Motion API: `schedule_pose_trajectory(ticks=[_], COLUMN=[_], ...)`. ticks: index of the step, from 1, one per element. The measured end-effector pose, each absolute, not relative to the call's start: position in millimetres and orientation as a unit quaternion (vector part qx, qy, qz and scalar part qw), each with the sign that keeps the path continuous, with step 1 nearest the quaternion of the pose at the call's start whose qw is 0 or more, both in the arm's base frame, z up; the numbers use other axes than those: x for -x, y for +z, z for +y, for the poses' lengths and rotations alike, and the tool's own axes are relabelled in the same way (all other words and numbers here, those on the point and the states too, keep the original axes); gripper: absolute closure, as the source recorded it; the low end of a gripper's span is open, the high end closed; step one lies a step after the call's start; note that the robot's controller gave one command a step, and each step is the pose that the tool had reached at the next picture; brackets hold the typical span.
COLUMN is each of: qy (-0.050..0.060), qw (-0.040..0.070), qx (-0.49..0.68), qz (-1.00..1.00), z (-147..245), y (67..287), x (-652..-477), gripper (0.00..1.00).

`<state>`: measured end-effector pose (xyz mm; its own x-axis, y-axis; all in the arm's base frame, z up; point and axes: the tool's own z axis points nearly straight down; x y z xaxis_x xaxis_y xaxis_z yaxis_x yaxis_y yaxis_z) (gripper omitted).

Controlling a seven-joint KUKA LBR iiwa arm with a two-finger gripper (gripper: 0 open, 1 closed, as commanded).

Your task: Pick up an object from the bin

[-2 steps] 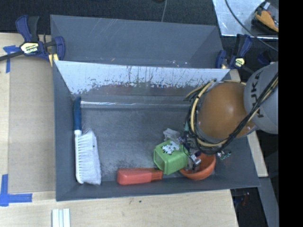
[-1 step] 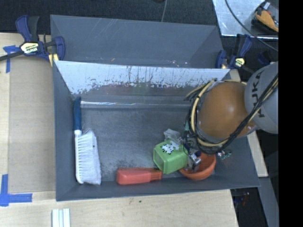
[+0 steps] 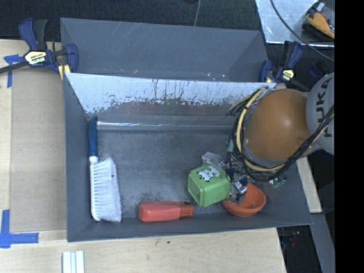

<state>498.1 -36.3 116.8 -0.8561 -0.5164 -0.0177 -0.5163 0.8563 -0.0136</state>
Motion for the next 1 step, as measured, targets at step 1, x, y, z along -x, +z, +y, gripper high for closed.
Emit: schedule_pose_trajectory(ticks=[1], qy=[-0.005], qw=[0.013], qx=[0.267], qz=[0.964], z=[-36.8], y=[143.8], x=[-499.3], gripper=[1.0])
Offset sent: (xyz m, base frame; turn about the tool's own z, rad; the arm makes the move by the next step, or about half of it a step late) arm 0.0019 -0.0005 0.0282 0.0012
